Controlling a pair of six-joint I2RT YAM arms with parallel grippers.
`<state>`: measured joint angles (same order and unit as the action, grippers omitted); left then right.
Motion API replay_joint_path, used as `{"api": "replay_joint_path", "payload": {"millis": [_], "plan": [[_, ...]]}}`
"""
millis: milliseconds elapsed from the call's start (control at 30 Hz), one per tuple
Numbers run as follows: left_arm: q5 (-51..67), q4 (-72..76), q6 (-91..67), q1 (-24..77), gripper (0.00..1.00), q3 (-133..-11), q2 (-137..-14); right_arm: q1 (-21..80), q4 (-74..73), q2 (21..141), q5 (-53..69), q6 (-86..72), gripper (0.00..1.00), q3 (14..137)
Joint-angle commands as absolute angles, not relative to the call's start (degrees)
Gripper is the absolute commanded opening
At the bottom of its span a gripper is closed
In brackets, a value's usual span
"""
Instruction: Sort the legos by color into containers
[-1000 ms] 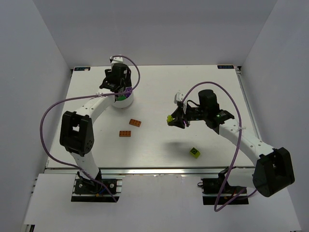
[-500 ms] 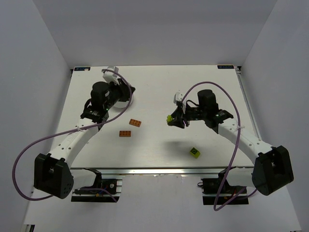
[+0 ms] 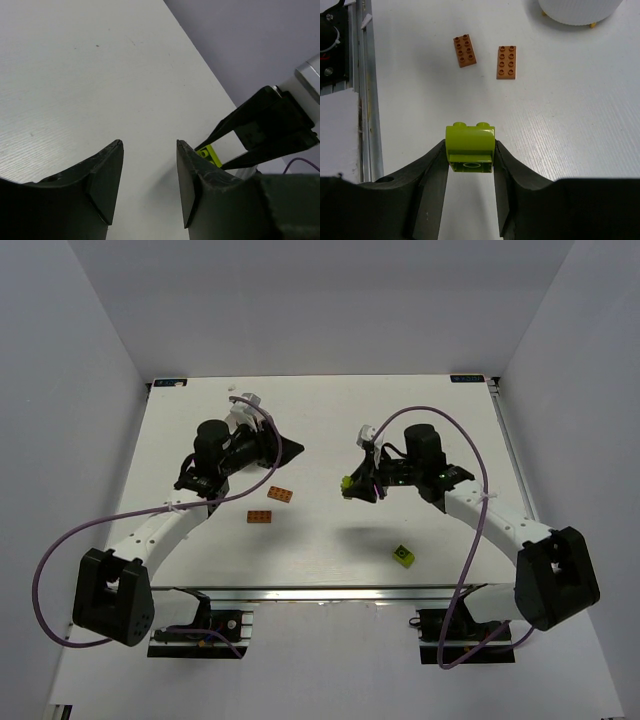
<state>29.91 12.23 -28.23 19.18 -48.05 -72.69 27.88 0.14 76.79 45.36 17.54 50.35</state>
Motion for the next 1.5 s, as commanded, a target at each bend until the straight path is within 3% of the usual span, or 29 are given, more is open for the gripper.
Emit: {"api": "replay_joint_path", "payload": {"millis": [0, 133, 567, 867, 1467], "plan": [[33.7, 14.5, -29.6, 19.0, 0.57, -48.2, -71.8, 27.9, 4.5, 77.1, 47.0, 13.3, 0.00, 51.2], [24.2, 10.7, -25.8, 19.0, 0.60, -48.3, -66.8, 28.0, 8.4, 82.0, 43.8, 6.8, 0.00, 57.5], [-2.1, 6.7, -13.9, 18.8, 0.65, -43.5, -48.1, 36.9, 3.5, 121.4, 22.8, 4.2, 0.00, 109.7], [-1.0, 6.3, -13.8, 18.5, 0.64, -43.8, -49.9, 37.6, 14.3, 134.8, 14.5, 2.1, 0.00, 124.9], [4.2, 7.1, -15.3, 18.5, 0.65, -43.9, -50.9, 38.0, 24.6, 148.0, 18.3, -6.5, 0.00, 132.2]]}}
